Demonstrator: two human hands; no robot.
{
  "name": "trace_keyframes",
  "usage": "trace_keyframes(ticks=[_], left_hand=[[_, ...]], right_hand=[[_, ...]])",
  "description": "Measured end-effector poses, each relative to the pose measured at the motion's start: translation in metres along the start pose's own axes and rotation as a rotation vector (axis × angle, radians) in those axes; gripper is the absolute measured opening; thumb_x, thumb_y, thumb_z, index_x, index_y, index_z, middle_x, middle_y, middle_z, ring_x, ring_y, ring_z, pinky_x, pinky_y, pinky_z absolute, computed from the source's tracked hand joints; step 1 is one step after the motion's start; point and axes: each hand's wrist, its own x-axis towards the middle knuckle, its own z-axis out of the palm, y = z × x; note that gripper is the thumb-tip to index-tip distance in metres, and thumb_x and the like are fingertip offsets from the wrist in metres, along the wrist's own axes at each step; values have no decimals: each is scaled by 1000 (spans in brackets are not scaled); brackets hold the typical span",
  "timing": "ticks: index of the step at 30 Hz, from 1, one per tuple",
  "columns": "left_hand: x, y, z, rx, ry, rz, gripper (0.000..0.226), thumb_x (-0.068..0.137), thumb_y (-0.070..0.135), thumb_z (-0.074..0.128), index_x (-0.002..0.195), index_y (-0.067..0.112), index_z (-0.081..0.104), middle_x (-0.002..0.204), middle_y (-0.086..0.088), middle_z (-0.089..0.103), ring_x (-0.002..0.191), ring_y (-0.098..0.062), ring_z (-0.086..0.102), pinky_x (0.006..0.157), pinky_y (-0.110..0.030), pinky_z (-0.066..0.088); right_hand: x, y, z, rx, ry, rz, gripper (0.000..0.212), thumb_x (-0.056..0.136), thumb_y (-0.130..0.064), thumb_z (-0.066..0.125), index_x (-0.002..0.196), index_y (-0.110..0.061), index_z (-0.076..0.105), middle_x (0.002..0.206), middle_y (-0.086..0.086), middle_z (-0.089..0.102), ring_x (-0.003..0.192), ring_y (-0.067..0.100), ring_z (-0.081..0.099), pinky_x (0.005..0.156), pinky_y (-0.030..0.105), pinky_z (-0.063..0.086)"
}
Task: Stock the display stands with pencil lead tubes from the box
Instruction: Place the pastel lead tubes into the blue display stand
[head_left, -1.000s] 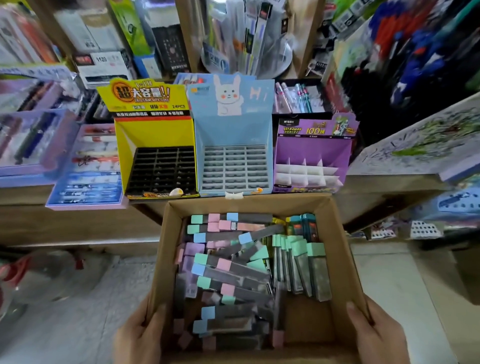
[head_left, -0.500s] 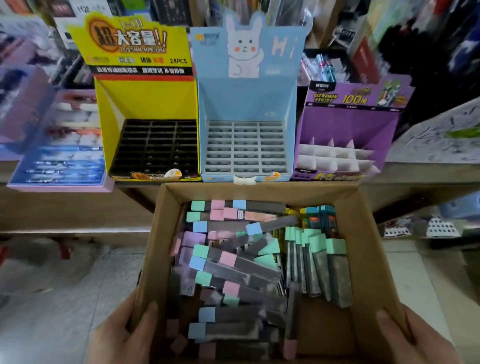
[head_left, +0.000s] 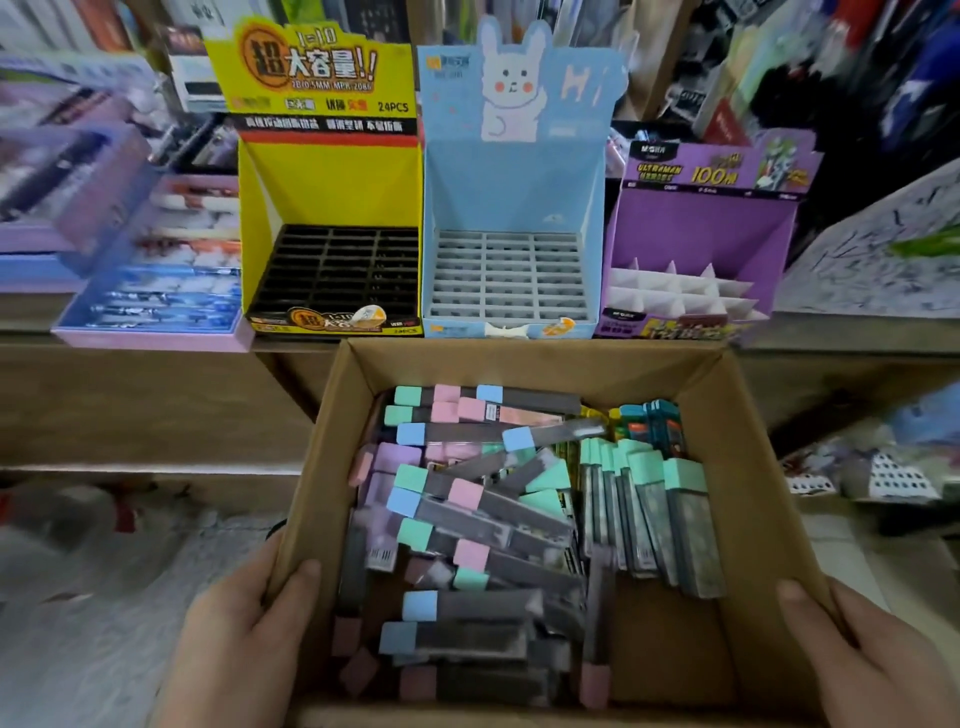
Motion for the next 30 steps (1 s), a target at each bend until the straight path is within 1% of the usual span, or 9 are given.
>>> trace_keyframes(ticks=[5,10,15,18,20,22,23,27,30], left_hand=[[-3,-4,7,30,66,47,40,92,7,66,72,42,68,67,14,71,64,-17,66,63,-36,50],[-1,-3,10,77,92,45,26,94,13,63,86,36,71,58,3,65,64,-16,63,56,-30,43],[-1,3,10,218,29,-9,29,97,22,61,126,24,64,85,3,67,79,-18,61,65,-32,43],[-5,15,5,327,111,111,59,92,28,68,147,28,46,126,-1,65,110,-24,62,85,-40,49],[-6,29,1,325,209,306,67,89,28,71,149,30,42,139,8,55,121,-9,54,90,-36,49],[1,43,5,270,163,481,62,88,30,69,144,38,44,129,26,52,110,17,47,87,-17,43],[7,50,10,230,89,509,58,89,31,68,142,41,46,124,33,51,109,21,47,87,-12,41],[37,72,42,234,-208,443,47,95,32,66,136,46,49,135,28,53,122,3,50,101,-24,44],[62,80,58,357,-308,403,59,94,36,66,149,34,43,147,12,51,133,-10,49,109,-31,43]], right_hand=[[4,22,-2,-47,-28,-93,7,99,-24,62,94,-23,67,77,-5,66,72,16,55,81,36,40],[5,20,-5,-75,-33,-62,14,99,-21,63,105,-13,73,78,3,67,76,24,57,82,37,40],[7,14,-13,-253,-101,-121,30,94,-27,68,119,-10,70,83,6,69,81,29,62,86,42,49],[1,2,-20,-335,-14,-312,60,86,-24,76,143,-17,56,132,10,66,119,37,60,106,52,45],[-4,-15,-22,-313,39,-565,63,86,-30,73,146,-33,51,148,-15,52,135,13,50,109,48,43],[-1,-38,-14,-228,-96,-732,49,89,-39,67,133,-53,52,129,-48,48,121,-20,47,98,23,45],[4,-51,-6,-202,-202,-756,44,91,-40,66,130,-55,53,122,-51,49,118,-25,46,96,14,42],[35,-92,50,-325,-507,-803,46,98,-28,66,143,-32,56,138,-20,57,130,2,51,113,28,41],[58,-110,83,-443,-542,-831,45,96,-17,67,140,-23,58,137,-6,59,124,15,56,98,26,44]])
